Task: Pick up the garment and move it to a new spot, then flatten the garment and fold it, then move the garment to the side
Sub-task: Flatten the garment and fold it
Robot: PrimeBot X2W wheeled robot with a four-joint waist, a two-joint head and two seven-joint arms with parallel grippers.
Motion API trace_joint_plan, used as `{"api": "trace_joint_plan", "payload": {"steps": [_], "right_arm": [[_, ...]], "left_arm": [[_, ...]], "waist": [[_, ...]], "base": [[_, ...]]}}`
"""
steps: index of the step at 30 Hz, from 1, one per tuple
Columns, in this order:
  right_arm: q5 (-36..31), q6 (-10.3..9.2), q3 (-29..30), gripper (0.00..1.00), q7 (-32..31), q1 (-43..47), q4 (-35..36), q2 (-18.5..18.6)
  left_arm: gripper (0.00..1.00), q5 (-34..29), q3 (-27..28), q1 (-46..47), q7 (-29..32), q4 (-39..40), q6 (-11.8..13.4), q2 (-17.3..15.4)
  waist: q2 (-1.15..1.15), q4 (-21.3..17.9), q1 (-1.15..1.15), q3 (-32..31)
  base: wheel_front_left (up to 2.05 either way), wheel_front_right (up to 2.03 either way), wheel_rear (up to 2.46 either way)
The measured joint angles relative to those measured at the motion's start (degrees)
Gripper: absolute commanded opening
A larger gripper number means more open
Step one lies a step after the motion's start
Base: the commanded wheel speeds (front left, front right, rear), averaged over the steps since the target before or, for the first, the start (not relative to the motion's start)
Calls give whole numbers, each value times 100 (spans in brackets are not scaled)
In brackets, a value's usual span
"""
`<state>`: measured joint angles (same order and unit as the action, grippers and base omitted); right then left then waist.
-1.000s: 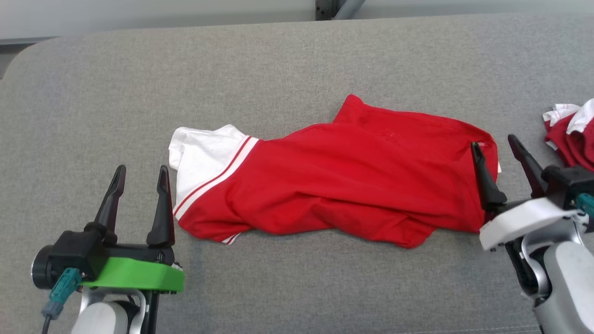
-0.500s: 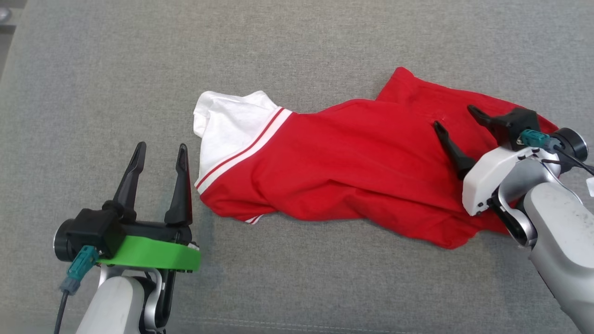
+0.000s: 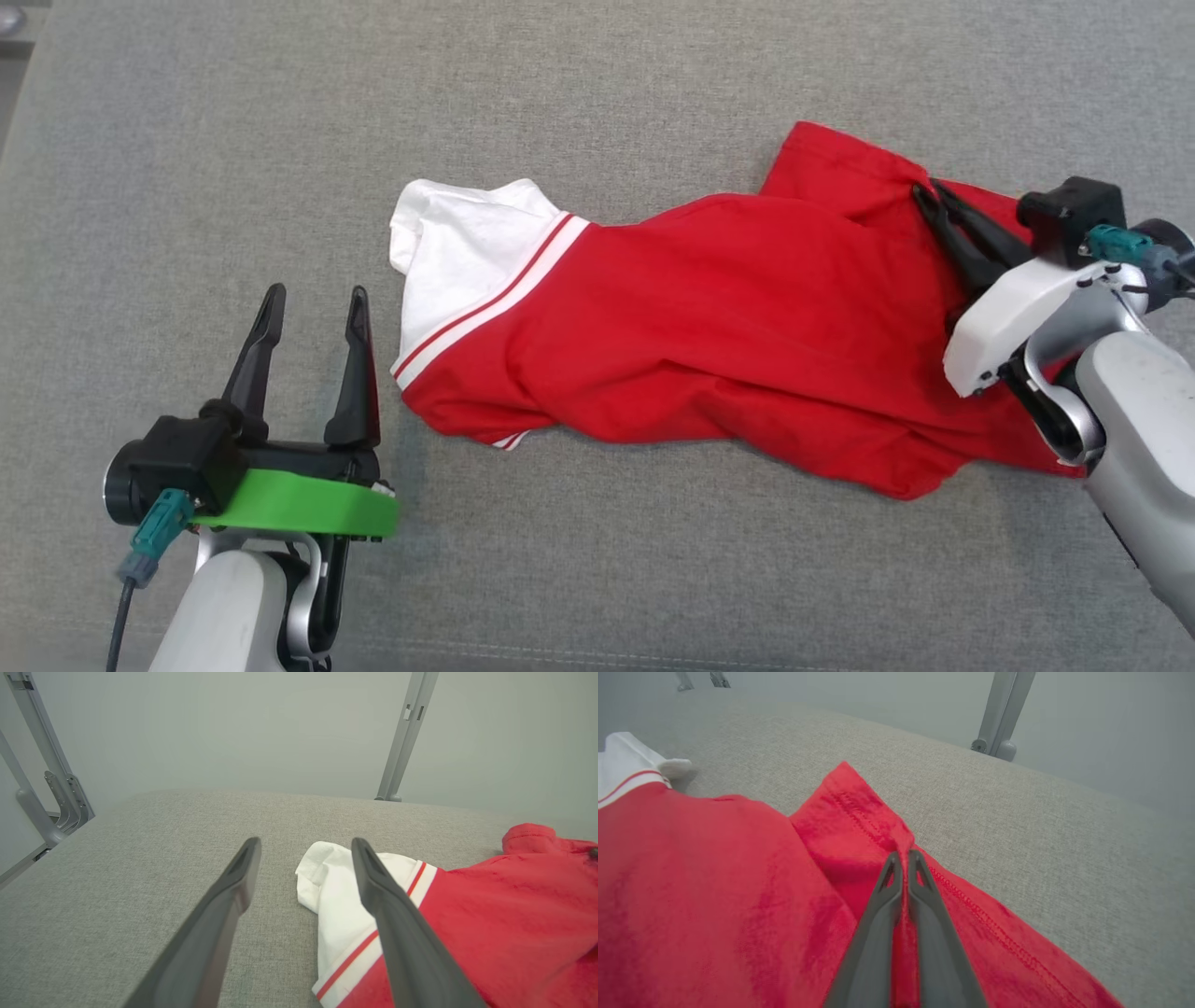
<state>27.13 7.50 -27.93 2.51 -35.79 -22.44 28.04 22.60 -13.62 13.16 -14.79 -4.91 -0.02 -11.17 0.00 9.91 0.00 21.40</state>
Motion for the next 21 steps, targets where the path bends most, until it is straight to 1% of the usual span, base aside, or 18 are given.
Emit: {"api": "trace_joint_plan", "payload": {"steps": [3,6,9,12,16,21], "right_arm": [[4,0,269,0,121,32,286,14],[89,0,671,0,154,168,592,-9],[355,2,1174,0,29,468,910,-119],[536,1,1724,0,-152,839,1114,-133],[503,-2,2325,0,-314,1264,1110,-123],[516,-1,2508,0,-570,1643,814,-359]], "left_arm": [[100,-15,26,-5,-11,20,1,0],[100,-48,60,-19,-16,45,2,-9],[100,-63,75,-25,-16,71,3,-25],[100,-65,87,-47,-16,105,10,-38],[100,-73,87,-54,-16,146,10,-56],[100,-73,73,-46,-16,144,10,-77]], "waist": [[0,-89,0,-21],[0,-189,0,-49],[0,-284,0,-87],[0,-366,0,-123],[0,-426,0,-115],[0,-418,0,-63]], "base": [[0,0,0],[0,0,0],[0,0,0],[0,0,0],[0,0,0],[0,0,0]]}}
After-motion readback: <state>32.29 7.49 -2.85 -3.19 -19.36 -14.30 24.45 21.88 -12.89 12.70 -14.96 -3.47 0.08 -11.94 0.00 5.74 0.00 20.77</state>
